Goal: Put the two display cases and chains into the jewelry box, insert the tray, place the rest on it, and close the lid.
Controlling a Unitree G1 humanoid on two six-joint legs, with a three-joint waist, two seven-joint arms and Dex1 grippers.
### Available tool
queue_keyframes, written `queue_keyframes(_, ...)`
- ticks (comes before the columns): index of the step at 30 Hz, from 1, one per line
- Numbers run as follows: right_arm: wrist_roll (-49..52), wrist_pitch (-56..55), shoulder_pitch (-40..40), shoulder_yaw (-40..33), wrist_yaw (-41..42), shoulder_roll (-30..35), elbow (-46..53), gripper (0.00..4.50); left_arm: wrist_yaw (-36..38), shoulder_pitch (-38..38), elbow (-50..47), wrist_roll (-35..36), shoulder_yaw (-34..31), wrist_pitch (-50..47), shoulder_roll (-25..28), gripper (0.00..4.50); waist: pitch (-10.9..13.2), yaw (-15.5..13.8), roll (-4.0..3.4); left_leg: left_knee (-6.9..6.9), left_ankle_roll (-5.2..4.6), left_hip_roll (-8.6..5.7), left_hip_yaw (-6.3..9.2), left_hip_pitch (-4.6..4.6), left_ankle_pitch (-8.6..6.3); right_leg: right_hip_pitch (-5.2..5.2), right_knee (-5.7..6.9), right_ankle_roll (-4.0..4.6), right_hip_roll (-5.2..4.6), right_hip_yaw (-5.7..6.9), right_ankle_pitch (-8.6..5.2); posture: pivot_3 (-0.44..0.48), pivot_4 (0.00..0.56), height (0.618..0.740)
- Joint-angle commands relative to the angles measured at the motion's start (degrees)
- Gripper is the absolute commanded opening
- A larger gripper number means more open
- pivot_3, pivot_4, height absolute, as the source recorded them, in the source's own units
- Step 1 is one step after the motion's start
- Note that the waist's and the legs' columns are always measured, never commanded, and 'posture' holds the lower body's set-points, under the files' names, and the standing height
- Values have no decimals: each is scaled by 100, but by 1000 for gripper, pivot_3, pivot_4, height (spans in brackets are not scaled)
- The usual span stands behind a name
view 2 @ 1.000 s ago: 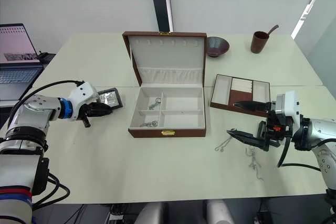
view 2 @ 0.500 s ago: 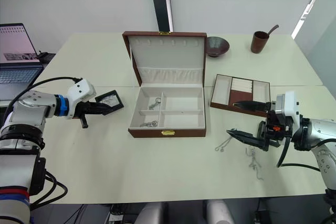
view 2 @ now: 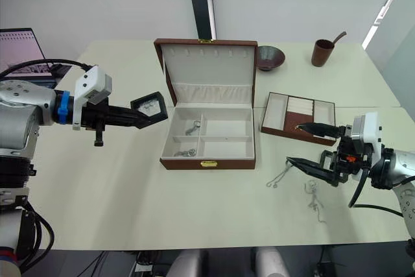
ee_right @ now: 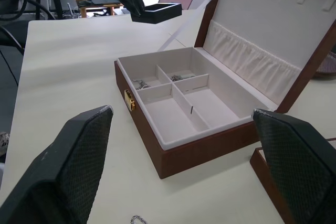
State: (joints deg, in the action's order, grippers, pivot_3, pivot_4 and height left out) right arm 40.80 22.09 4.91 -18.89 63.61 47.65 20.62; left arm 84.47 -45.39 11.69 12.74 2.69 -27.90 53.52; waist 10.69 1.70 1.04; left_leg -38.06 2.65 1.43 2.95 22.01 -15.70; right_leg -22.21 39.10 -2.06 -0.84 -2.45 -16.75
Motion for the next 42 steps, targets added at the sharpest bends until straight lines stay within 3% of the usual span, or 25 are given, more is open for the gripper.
queue_keyframes(1, 85, -37, -126, -246, -129, -2, 321, 4500, -5, -380, -173, 7, 262, -34, -184, 21, 0, -1, 0, 0, 0, 0, 0, 0, 0, 0, -1, 0, 0, 0, 0, 0, 150, 740)
queue_keyframes(10, 93, -62, -712, -547, -481, -124, 717, 4500, -67, -1083, 768, -680, 1353, 757, -1207, 21, 1, -7, 2, -2, 0, -3, 1, 0, 0, 1, 0, 0, 2, -2, 0, 0, 150, 740)
queue_keyframes(21, 105, -49, -1027, -715, -784, -168, 945, 4500, -537, -1912, 2705, -1494, 1790, 2060, -2474, 21, 3, 9, 5, -1, -1, -5, -2, 2, 0, -1, -2, 0, 4, -7, 0, 0, 150, 740)
queue_keyframes(42, 147, -53, -1221, -792, -965, -166, 1082, 4500, -677, -2023, 3736, -2027, 1756, 2747, -2914, 21, 4, 2, 6, -2, -1, -7, 0, 3, 0, 0, -1, 0, 5, -7, 0, 0, 150, 740)
